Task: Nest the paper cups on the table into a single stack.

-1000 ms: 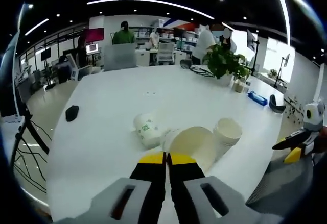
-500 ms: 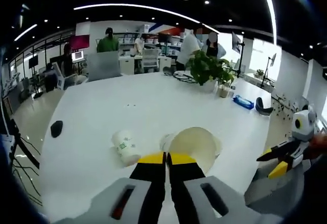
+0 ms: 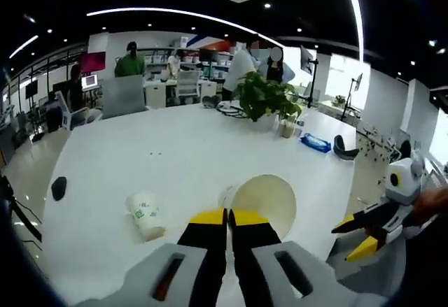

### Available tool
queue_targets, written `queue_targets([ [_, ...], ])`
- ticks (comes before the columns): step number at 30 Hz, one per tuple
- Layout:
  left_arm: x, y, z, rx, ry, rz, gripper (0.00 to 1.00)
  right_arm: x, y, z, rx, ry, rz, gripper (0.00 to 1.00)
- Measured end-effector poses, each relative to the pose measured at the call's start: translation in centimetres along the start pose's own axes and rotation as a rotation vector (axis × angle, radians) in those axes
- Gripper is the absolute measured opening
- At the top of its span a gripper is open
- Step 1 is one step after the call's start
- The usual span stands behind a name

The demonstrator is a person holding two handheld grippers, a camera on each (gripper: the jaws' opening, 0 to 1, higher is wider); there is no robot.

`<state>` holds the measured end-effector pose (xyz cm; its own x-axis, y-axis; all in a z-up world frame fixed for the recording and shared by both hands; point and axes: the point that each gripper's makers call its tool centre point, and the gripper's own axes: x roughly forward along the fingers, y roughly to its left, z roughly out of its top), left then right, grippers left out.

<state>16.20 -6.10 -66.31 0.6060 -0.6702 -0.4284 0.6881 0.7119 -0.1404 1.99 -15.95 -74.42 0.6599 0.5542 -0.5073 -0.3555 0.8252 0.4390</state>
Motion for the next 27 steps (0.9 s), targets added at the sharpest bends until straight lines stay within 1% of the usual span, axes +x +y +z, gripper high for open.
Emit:
queue_targets([
  [3,0.4,-0.8,-0.3,0.015,0.013,-0.02,0.0,0.0,0.0,0.0,0.006,-0.004,0.002,0.5],
  [6,0.8,-1.0,-0.7,0.027,0.027,-0.033,0.0,0.0,0.1,0.0,0.006,-0.002,0.006,0.5],
  [13,1.6,-1.6,-1.0,0.024,0.044,-0.049,0.0,-0.1,0.2,0.1,0.007,-0.002,0.011,0.5],
  [17,2.3,-1.3,-1.4,0.019,0.047,-0.044,0.0,-0.1,0.3,0.1,0.007,0.002,0.016,0.5],
  [23,2.3,-1.6,-1.4,0.009,0.05,-0.04,0.0,-0.1,0.3,0.0,0.007,0.004,0.017,0.5],
  [27,2.6,-1.3,-1.7,0.011,0.058,-0.034,0.0,-0.1,0.4,0.1,0.009,0.002,0.02,0.5],
])
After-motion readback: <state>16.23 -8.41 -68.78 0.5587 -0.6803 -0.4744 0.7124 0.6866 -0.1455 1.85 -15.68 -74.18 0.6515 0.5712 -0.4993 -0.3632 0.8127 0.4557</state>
